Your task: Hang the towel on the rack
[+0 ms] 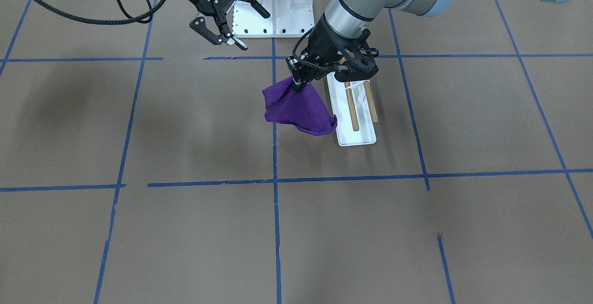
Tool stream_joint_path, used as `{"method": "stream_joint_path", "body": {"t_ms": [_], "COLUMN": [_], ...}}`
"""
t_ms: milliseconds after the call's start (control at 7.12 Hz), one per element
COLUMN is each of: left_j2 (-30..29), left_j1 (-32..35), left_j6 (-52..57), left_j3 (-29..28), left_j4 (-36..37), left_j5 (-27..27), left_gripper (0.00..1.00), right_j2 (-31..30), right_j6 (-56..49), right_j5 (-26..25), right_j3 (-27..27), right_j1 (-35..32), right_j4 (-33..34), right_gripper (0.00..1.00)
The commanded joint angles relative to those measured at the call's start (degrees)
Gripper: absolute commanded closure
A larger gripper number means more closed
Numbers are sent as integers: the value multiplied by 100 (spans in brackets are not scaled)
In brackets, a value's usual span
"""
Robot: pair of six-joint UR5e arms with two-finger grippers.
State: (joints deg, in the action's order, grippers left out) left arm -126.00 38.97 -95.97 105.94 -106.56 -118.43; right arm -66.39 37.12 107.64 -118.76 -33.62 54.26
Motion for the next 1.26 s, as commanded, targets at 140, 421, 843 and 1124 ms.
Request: {"method": "stream_joint_path", "body": {"t_ms": [140,421,843,1124], "left_j2": [742,1444,2376,2685], "left_j1": [145,50,84,128], "left_j6": [953,1499,2789,3345], "left_j3": [803,1200,1421,1395], "left_j4": [4,4,-40,-49], "left_j5": [-22,-22,-14,22], "left_gripper": [100,100,100,100], "right_j2": [-489,-498,-1084,-1428], "right_j6": [-3,-82,-1116,-1889], "right_j5": [177,984,1013,1075], "right_j3": [19,28,195,335], "right_j1": [-380,-1038,-1436,-1795], "right_j4": [1123,2862,3275,3257], "right_gripper": [0,0,0,0]}}
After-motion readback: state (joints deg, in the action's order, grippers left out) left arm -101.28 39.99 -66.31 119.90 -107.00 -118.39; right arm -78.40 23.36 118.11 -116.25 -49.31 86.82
